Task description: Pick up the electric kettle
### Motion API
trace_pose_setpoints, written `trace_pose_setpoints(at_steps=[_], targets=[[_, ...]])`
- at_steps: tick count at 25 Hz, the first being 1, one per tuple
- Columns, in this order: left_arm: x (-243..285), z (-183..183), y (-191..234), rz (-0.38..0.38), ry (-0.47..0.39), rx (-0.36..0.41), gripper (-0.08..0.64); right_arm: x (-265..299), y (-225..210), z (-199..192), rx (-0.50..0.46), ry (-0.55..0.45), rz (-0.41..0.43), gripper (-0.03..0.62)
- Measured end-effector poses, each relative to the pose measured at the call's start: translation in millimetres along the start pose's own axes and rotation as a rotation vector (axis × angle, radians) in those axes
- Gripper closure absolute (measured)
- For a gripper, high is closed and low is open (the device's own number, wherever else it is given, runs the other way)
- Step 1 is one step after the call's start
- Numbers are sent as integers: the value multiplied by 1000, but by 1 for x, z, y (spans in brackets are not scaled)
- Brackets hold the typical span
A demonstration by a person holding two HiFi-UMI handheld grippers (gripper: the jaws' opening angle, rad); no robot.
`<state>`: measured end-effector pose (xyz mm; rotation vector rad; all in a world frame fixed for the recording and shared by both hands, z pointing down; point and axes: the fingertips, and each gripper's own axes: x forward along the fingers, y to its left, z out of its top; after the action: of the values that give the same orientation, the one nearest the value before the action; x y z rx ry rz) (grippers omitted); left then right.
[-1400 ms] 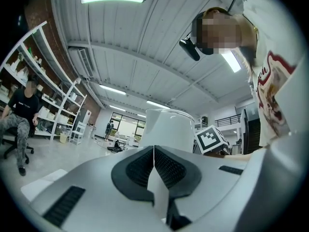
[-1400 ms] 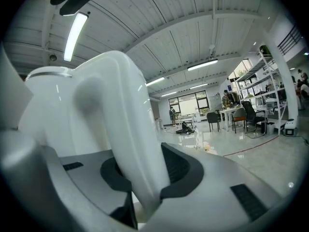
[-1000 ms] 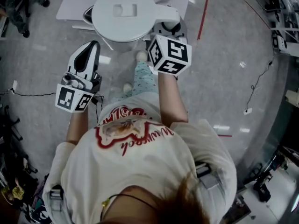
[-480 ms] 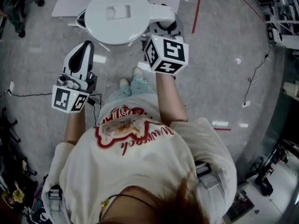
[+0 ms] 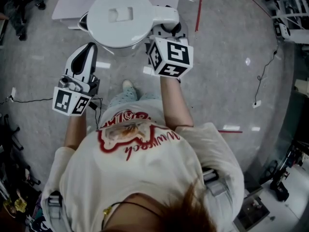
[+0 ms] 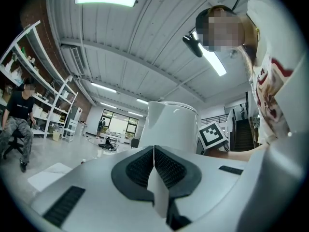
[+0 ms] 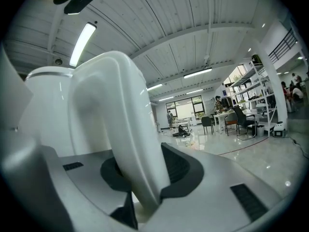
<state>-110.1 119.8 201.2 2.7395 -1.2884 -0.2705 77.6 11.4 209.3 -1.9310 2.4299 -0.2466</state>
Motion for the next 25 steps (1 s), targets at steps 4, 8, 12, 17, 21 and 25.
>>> trace_pose_setpoints(at_steps=[4, 8, 12, 17, 21, 25], targets=[[-8, -2, -35, 20, -17, 11, 547, -30, -14, 5, 19, -20, 19, 491], [-28, -7, -76, 48, -40, -2, 547, -69, -18, 0, 9, -5, 52, 491], [-44, -12, -127, 70, -53, -8, 546, -115, -29, 3, -2, 10, 87, 489], [-65, 5, -185, 109, -61, 9, 546, -169, -41, 27, 8, -1, 119, 489], [-83, 16, -202, 131, -63, 27, 546, -192, -38, 38, 23, -25, 129, 489], [-100, 19, -206, 129, -61, 34, 546, -204, -26, 41, 20, -35, 138, 489]])
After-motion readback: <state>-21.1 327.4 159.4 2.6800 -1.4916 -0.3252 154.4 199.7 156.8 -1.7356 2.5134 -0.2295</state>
